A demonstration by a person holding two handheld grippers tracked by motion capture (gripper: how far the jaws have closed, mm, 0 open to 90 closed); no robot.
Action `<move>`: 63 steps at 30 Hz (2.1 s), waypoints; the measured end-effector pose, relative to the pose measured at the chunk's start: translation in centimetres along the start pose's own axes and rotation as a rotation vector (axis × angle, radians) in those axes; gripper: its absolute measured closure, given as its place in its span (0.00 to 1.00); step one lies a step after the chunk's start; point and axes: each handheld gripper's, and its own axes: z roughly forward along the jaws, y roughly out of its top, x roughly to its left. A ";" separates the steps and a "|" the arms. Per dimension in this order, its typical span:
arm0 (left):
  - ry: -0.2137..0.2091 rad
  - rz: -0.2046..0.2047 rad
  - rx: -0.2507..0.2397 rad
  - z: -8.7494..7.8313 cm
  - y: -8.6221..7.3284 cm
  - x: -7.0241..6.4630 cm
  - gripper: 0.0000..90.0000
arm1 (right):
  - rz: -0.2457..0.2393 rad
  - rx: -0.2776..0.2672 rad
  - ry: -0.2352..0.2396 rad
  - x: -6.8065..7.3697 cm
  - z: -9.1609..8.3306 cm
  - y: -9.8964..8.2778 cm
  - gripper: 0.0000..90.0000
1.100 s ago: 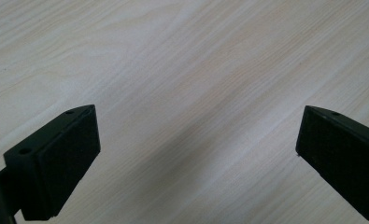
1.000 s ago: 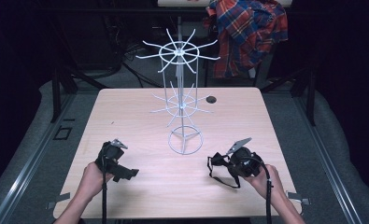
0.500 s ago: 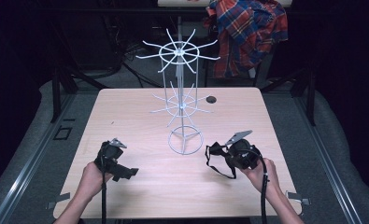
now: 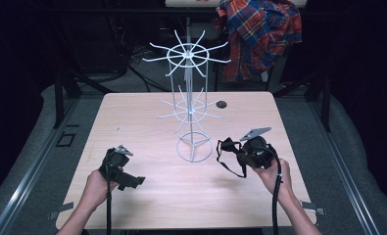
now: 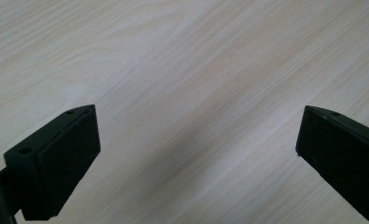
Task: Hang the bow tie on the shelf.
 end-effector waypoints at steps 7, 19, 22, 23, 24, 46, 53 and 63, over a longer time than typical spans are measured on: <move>-0.002 0.000 0.000 0.0 0.0 0.0 0.00 | 0.023 -0.038 -0.004 -0.5 -0.3 1.1 0.91; -0.003 0.004 0.008 0.1 0.0 0.0 0.00 | 0.052 -0.078 -0.011 -1.4 -0.5 1.7 0.91; -0.003 0.004 0.007 0.1 0.0 0.0 0.00 | 0.054 -0.081 -0.015 -1.6 -0.8 1.7 0.91; -0.002 0.005 0.008 0.1 0.0 -0.1 0.00 | 0.048 -0.080 -0.018 -1.8 -1.2 1.8 0.91; -0.002 0.005 0.008 0.1 0.0 -0.1 0.00 | 0.048 -0.080 -0.018 -1.8 -1.2 1.8 0.91; -0.007 0.006 0.013 0.2 0.1 -0.1 0.00 | 0.089 -0.204 0.007 -2.1 -3.4 2.0 0.91; -0.006 0.008 0.016 0.1 0.1 -0.1 0.00 | 0.090 -0.217 0.008 -2.2 -3.7 2.3 0.91; -0.008 0.006 0.016 0.1 0.1 -0.1 0.00 | 0.103 -0.230 0.007 -2.4 -3.8 2.7 0.91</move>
